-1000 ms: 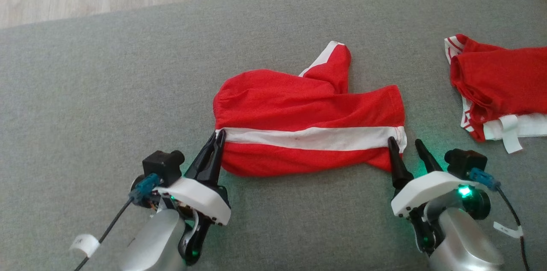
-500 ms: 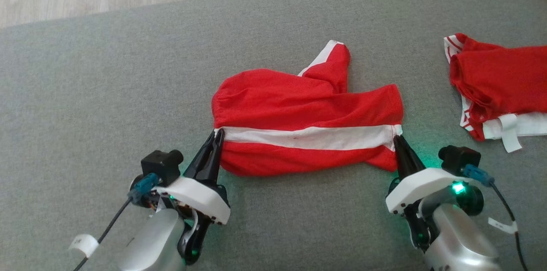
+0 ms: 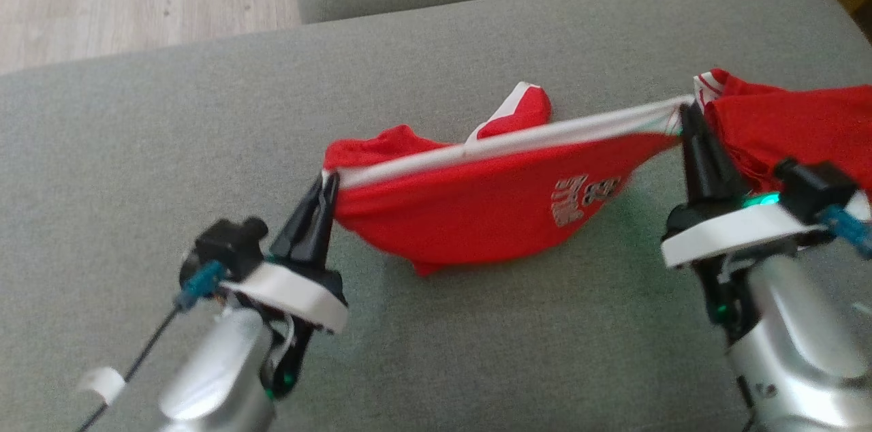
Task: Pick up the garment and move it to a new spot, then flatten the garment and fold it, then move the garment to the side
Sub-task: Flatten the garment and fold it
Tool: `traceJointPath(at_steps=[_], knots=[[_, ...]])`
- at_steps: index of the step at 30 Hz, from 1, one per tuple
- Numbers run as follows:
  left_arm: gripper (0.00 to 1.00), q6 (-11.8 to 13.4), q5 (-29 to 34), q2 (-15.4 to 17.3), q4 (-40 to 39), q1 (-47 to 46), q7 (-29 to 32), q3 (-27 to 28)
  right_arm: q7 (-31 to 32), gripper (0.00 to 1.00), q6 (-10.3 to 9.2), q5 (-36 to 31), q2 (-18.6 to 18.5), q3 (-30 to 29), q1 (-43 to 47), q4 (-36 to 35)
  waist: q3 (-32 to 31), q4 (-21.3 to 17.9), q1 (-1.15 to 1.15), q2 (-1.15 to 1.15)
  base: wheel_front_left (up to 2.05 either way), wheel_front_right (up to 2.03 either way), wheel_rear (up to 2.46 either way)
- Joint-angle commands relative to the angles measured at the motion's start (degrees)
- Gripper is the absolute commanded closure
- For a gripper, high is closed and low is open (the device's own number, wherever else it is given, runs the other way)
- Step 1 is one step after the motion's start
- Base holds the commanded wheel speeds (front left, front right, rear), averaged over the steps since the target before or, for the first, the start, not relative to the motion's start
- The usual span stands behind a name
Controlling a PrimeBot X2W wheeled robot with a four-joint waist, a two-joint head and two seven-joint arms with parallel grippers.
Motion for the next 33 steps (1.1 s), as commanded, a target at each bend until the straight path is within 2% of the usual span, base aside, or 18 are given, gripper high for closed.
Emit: traceJointPath(at_steps=[1, 8, 13, 21, 26, 30, 33], knots=[[1.0, 0.2, 0.8, 2.3, -3.2, -4.6, -0.7, 2.7, -0.6, 1.0, 0.39, -0.6, -1.6, 1.1, -1.8, -3.9, -0.8, 0.1, 0.0, 0.0, 0.0, 0.0, 0.0], [1.0, 0.7, 2.4, 5.7, -11.1, -9.7, 0.6, 3.9, 0.0, 1.0, 0.39, -1.9, -6.5, 2.6, -5.6, -13.1, -3.7, 0.4, 0.0, 0.0, 0.0, 0.0, 0.0], [1.0, 2.7, 2.8, 7.8, -18.0, -13.8, 3.0, 6.0, 2.5, 1.0, 0.39, -2.7, -8.6, 2.3, -9.5, -18.9, -6.3, 0.7, 0.0, 0.0, 0.0, 0.0, 0.0], [1.0, 7.7, 2.7, 10.1, -30.8, -15.5, 8.6, 9.1, 6.6, 1.0, 0.39, -5.4, -7.8, -1.3, -11.0, -27.8, -7.9, 1.0, 0.0, 0.0, 0.0, 0.0, 0.0], [1.0, 9.7, 2.7, 11.6, -36.1, -14.0, 11.9, 9.5, 9.6, 1.0, 0.39, -7.0, -6.6, -2.6, -9.0, -32.4, -7.6, 0.9, 0.0, 0.0, 0.0, 0.0, 0.0], [1.0, 10.4, 2.4, 12.6, -36.8, -13.3, 14.6, 9.4, 11.7, 1.0, 0.39, -8.0, -6.1, -3.2, -8.4, -33.2, -6.3, 0.8, 0.0, 0.0, 0.0, 0.0, 0.0], [1.0, 9.7, 0.7, 12.6, -35.1, -14.3, 16.6, 9.3, 12.9, 1.0, 0.39, -6.8, -5.2, -3.5, -9.8, -31.8, -3.9, 0.5, 0.0, 0.0, 0.0, 0.0, 0.0]])
